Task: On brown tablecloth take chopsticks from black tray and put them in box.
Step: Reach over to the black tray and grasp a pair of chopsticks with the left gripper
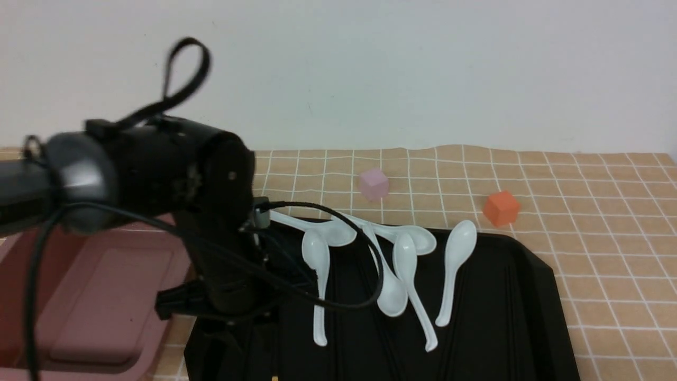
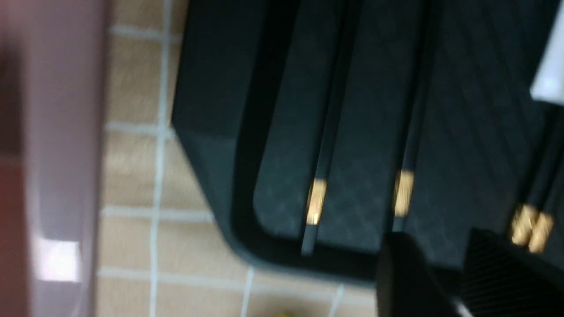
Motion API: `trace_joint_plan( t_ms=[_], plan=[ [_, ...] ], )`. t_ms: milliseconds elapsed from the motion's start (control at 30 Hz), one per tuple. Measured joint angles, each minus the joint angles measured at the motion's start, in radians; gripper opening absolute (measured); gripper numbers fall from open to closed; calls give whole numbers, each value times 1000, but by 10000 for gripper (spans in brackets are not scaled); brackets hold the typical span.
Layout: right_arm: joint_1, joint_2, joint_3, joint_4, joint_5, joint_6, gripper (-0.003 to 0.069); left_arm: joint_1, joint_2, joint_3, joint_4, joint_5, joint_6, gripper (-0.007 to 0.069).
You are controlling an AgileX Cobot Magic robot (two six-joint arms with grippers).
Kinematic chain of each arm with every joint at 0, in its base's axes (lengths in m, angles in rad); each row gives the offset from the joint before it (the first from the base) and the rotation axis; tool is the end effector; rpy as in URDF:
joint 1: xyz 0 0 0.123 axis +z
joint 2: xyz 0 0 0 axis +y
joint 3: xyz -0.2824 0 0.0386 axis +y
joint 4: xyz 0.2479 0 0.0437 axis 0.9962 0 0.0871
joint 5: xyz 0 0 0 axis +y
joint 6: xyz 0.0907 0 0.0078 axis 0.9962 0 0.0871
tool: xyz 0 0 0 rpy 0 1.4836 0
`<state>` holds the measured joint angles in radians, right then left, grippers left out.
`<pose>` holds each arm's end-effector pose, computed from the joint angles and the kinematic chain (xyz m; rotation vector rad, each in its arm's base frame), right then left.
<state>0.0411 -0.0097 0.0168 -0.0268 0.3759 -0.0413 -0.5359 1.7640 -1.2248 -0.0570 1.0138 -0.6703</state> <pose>0.0525 0.0013 0.1741 -0.0933 1.8642 -0.0266 0.2873 -0.1757 0.2125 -0.2492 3.0695 -0.1552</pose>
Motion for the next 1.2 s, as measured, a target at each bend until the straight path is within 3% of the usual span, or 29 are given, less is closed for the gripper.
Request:
trace_joint_plan(
  t_ms=[133, 233, 533, 900, 1200],
  plan=[
    [0, 0, 0, 0, 0, 0, 240, 0, 67, -16, 35, -40, -2, 372],
    [0, 0, 0, 0, 0, 0, 240, 0, 107, -19, 66, -67, -14, 405],
    [0, 0, 0, 0, 0, 0, 240, 0, 174, -20, 149, -153, -146, 415],
    [0, 0, 0, 0, 0, 0, 240, 0, 179, -27, 138, -201, -156, 415],
    [0, 0, 0, 0, 0, 0, 240, 0, 169, -92, 117, -126, -155, 415]
  ],
)
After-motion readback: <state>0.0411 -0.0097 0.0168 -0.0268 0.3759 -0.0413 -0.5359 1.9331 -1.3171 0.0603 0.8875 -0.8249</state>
